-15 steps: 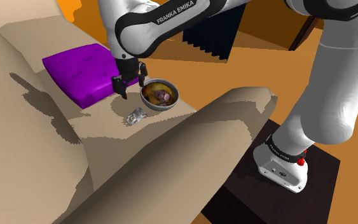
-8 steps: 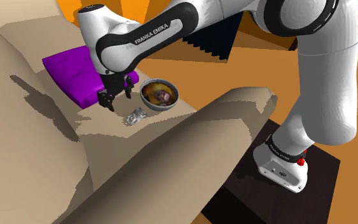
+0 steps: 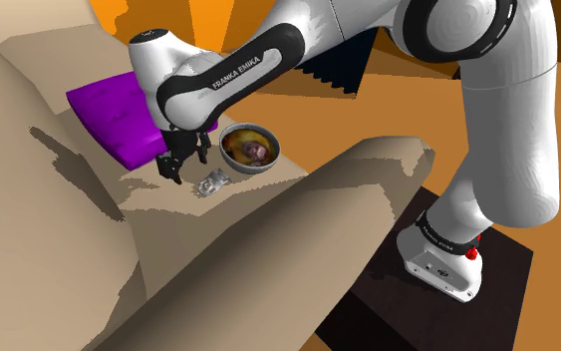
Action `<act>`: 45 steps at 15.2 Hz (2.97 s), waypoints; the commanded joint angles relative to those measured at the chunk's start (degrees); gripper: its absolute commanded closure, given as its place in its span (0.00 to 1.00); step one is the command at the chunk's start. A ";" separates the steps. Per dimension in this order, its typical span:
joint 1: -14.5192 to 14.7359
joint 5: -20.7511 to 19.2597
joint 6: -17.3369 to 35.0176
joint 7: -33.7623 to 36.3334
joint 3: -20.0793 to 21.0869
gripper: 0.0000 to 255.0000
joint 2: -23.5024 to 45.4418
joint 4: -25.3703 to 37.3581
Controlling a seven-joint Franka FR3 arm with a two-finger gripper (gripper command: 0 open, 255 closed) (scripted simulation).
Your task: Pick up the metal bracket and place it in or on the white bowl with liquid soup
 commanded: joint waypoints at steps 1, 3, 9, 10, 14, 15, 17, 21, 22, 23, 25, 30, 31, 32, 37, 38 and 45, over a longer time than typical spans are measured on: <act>0.00 -0.03 0.14 0.01 -0.02 0.00 0.07 -0.04; 0.00 -0.03 0.14 0.01 -0.02 0.00 0.07 -0.04; 0.00 -0.03 0.13 0.01 -0.02 1.00 0.07 -0.04; 0.00 -0.03 0.13 0.01 -0.02 1.00 0.07 -0.04; 0.00 -0.03 0.13 0.01 -0.02 1.00 0.07 -0.04; 0.00 -0.03 0.13 0.01 -0.02 1.00 0.07 -0.04; -0.85 -2.88 -0.91 -10.48 1.19 0.00 1.18 0.08; -4.57 -17.05 -1.28 -51.15 5.59 0.00 5.18 -1.13; -4.88 -18.24 -1.05 -54.14 5.88 0.00 5.47 -1.29; -4.86 -18.46 -0.53 -54.01 5.69 0.00 5.86 -1.44; -4.84 -18.93 0.50 -53.75 5.32 0.00 6.65 -1.70; -4.74 -20.01 2.77 -53.16 4.45 0.00 8.59 -2.11; -4.74 -20.01 2.77 -53.16 4.45 0.00 8.59 -2.10; -4.74 -20.01 2.77 -53.16 4.45 0.00 8.59 -2.10; -4.74 -20.01 2.76 -53.16 4.45 0.00 8.58 -2.10; -4.74 -20.01 2.76 -53.16 4.45 1.00 8.58 -2.10; -4.76 -20.00 2.77 -53.18 4.45 1.00 8.56 -2.12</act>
